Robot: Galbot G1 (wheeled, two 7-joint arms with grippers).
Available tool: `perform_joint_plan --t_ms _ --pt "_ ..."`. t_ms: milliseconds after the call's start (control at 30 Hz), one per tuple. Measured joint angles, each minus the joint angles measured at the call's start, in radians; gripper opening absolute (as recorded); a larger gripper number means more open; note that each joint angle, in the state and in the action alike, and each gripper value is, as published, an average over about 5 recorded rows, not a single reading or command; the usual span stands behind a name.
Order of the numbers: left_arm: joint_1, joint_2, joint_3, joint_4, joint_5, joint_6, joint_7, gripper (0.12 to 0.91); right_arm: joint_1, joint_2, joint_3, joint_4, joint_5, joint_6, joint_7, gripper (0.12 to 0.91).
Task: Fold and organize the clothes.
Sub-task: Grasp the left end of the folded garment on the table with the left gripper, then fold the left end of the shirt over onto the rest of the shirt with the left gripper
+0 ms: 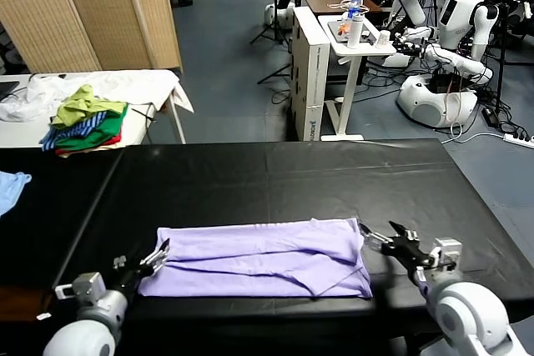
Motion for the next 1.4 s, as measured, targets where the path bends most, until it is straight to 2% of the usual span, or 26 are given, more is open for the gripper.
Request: perform_joint_plan --t_ms 267,367,500,733,833,967,1067,1233,1400 --pt "0.028 -0.048 -0.02 0.009 -0.011 -0.02 0.024 0.899 -0.04 -0.001 0.031 0.028 0.001 0.001 0.0 0.907" --pt "0.04 -0.063 -0.022 0.014 -0.008 -0.033 0.035 0.859 -0.043 -0.001 0.034 0.031 0.0 0.001 0.0 0.907" --pt "0.055 -0.083 -0.023 0.015 -0.003 -0.047 0.047 0.702 -0.045 -0.001 0.035 0.034 -0.001 0.001 -0.001 0.907" --pt "0.064 -0.109 -0.018 0.016 -0.007 -0.054 0.056 0.293 -0.046 0.003 0.033 0.037 -0.007 0.005 -0.005 0.907" --pt "0.063 -0.111 -0.018 0.015 -0.027 -0.049 0.057 0.209 -0.045 0.005 0.032 0.038 -0.012 0.008 -0.007 0.907" --pt "0.057 -0.112 -0.018 0.008 -0.031 -0.049 0.056 0.18 -0.051 0.008 0.032 0.039 -0.021 0.016 -0.01 0.907" --pt "0.06 -0.107 -0.02 -0.003 0.025 -0.064 0.055 0.18 -0.058 0.009 0.034 0.037 -0.023 0.023 -0.014 0.907" --pt "0.078 -0.079 -0.043 0.001 0.187 -0.132 0.079 0.18 -0.06 0.019 0.028 0.029 -0.023 0.025 -0.015 0.907" --pt "0.096 -0.016 -0.091 0.034 0.343 -0.201 0.097 0.18 -0.058 0.027 0.017 0.025 -0.025 0.026 -0.016 0.907"
